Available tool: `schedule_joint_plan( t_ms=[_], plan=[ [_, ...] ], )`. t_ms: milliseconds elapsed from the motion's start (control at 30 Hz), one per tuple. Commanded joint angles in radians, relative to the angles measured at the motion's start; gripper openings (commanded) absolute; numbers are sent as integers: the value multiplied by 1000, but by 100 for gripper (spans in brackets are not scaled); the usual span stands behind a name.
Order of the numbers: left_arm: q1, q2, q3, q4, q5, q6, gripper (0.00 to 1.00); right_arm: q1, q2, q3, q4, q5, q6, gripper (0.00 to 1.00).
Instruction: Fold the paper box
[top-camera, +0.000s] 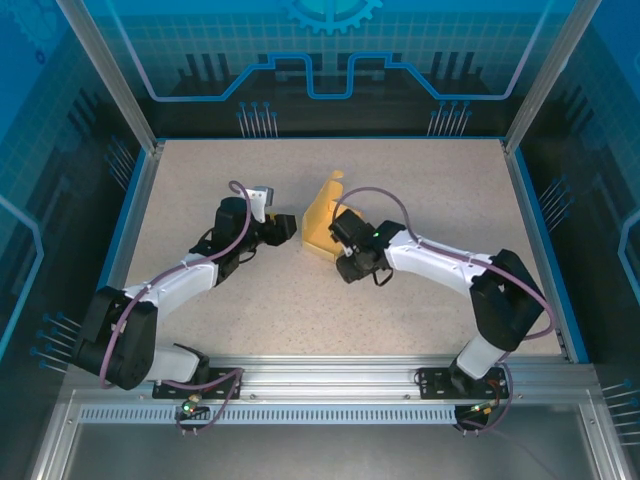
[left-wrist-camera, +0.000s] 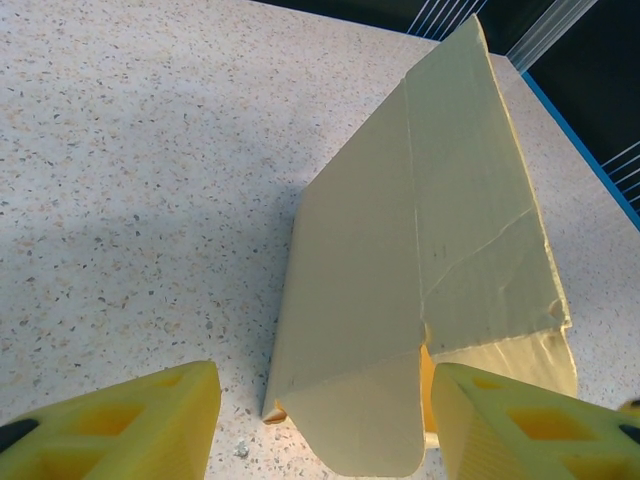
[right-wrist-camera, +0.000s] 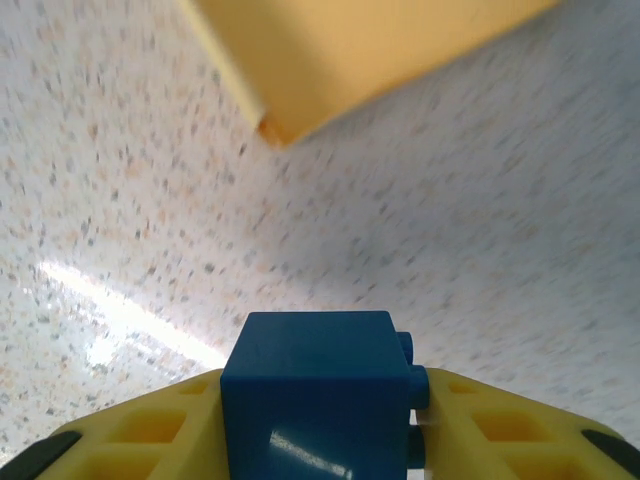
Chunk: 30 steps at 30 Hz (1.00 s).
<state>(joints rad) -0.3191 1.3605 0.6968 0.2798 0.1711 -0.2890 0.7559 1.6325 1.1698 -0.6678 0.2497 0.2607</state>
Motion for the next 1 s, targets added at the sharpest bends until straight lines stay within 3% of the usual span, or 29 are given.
schedule_joint_plan(
  t_ms=[0, 333, 667, 967],
  plan=[
    [-6, -33, -11, -15, -17, 3, 59, -46, -36, 47, 50, 27, -149, 45],
    [-6, -68, -7, -54, -30, 8, 59, -122, 123, 211, 182, -53, -391, 45],
    [-5, -73, -1, -69, -37, 12, 59, -171, 219, 235, 259, -141, -465, 45],
    [-6, -78, 1, -79, -42, 18, 60, -180, 305, 261, 302, -141, -525, 45]
  ],
)
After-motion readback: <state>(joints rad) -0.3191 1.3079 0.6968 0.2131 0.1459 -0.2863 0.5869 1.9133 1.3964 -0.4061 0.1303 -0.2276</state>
